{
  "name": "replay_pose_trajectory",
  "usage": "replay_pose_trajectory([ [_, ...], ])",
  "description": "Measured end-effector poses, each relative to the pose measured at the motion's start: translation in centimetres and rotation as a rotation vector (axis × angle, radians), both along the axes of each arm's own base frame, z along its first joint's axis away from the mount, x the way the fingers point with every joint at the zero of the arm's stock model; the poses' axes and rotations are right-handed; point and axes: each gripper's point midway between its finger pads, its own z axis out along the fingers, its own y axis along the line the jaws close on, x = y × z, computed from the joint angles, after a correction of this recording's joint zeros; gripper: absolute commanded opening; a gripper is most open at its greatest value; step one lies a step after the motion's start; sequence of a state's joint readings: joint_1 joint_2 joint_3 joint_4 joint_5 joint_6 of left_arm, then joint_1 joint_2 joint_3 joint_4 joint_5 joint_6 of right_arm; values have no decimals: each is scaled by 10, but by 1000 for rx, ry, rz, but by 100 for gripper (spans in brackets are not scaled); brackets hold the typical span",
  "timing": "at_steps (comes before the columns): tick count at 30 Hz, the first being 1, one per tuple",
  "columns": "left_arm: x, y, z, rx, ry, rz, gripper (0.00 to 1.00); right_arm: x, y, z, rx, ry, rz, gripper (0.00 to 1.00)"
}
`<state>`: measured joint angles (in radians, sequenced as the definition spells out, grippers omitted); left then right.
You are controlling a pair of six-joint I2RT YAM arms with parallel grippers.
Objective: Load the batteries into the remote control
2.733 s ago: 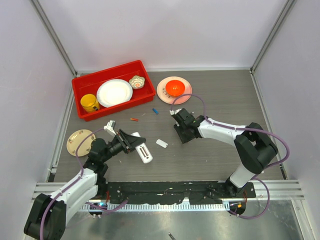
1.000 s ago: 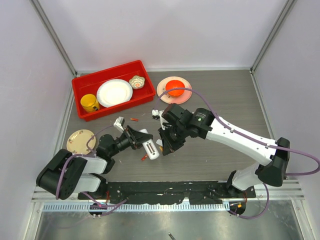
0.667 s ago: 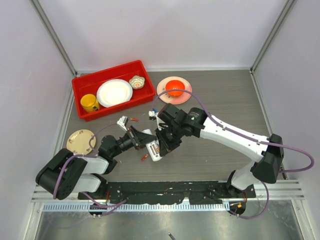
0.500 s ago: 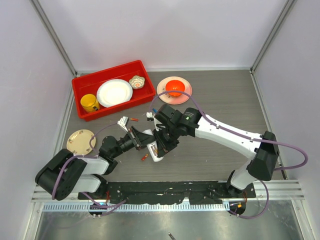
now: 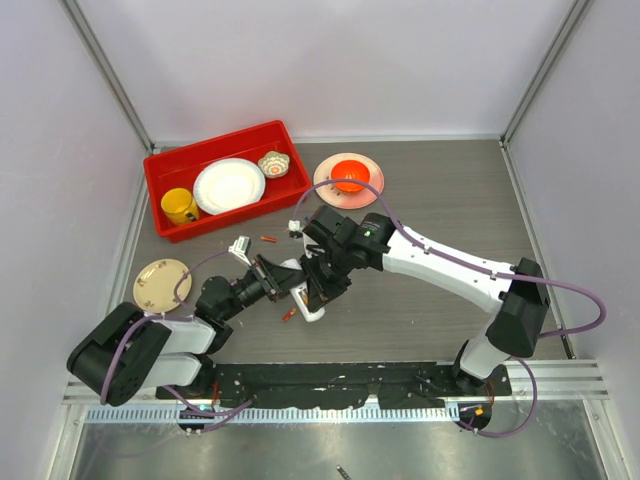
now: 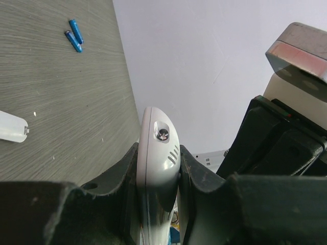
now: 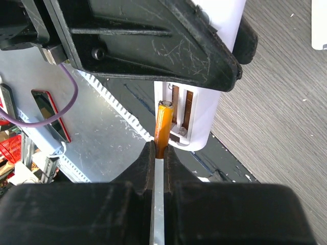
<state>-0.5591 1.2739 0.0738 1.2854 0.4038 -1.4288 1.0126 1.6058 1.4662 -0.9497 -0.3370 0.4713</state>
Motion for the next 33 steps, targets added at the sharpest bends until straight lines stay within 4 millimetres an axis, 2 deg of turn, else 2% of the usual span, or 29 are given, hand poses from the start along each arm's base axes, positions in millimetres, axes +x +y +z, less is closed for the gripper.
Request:
replay_pose_trajectory([
  [10,0,4,6,-21,-2,25,0,2,5,-5,-2,15,-25,1],
  [27,0,5,11,-38,4,29,0,8,12,1,12,-3,-34,1],
  [33,-1,5,11,-37,3,30,0,9,13,0,9,0,-33,4],
])
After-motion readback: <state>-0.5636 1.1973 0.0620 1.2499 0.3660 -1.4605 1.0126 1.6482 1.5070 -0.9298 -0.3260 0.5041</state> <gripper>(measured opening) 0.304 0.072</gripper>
